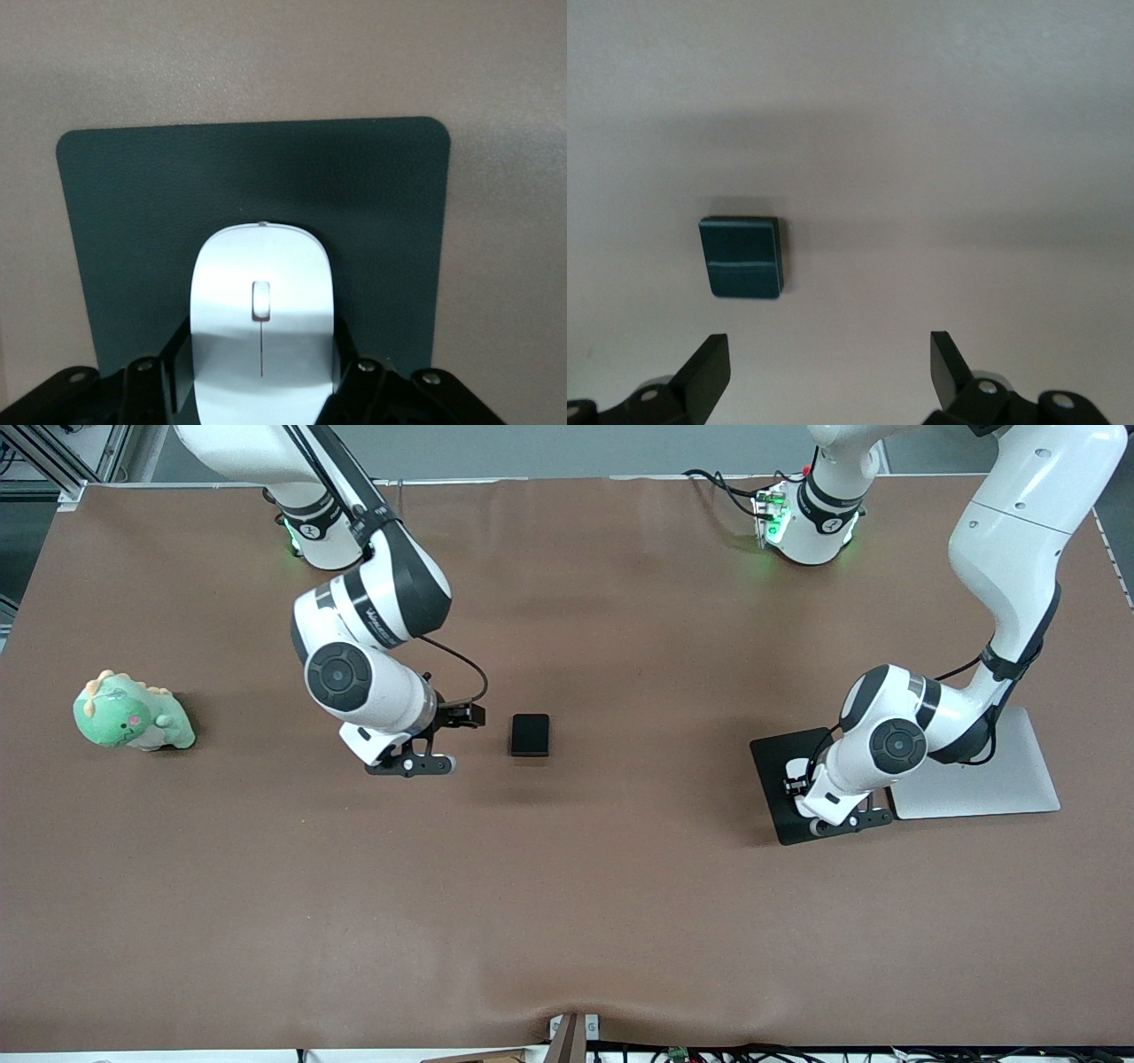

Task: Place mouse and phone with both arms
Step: 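Lower the mouse onto the pad while the right gripper reaches the phone, then release the mouse and raise the left gripper while the right grasps the phone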

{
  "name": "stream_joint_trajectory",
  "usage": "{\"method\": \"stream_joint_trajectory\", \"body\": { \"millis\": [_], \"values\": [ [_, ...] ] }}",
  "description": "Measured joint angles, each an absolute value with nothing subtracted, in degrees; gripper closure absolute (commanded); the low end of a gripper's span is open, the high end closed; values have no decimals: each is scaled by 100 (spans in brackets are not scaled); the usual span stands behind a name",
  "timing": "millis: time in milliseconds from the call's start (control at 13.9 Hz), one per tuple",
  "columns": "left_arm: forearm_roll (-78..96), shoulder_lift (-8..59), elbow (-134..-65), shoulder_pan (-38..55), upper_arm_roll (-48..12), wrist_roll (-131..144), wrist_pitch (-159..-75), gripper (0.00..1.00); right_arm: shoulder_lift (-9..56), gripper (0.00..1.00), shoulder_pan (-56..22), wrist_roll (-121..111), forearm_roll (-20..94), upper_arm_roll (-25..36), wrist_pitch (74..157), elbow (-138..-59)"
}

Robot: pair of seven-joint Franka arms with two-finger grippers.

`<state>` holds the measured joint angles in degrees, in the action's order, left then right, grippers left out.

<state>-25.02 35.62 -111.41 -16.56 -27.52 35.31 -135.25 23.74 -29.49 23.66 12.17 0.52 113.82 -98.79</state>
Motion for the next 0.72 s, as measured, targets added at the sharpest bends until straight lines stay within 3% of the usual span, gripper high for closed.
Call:
{"method": "stream_joint_trajectory", "body": {
  "millis": [72,143,215,717],
  "values": [
    [-2503,3562,-11141,-1663,-2752,3530,-13539,74,2488,0,-3037,2417,1224,51,11594,-9884],
    [-2503,3563,-11141,-1666,-2751,3530,-13551,26,2614,0,-3148,2512,1226,51,11831,-9888],
    [-2503,3563,-11141,-1664,-2752,3530,-13560,0,2744,0,-3271,2620,1227,50,12065,-9891],
    [-2504,3365,-11019,-1664,-2781,3530,-13599,0,3498,0,-3857,3231,1229,50,13158,-9895]
  ]
}}
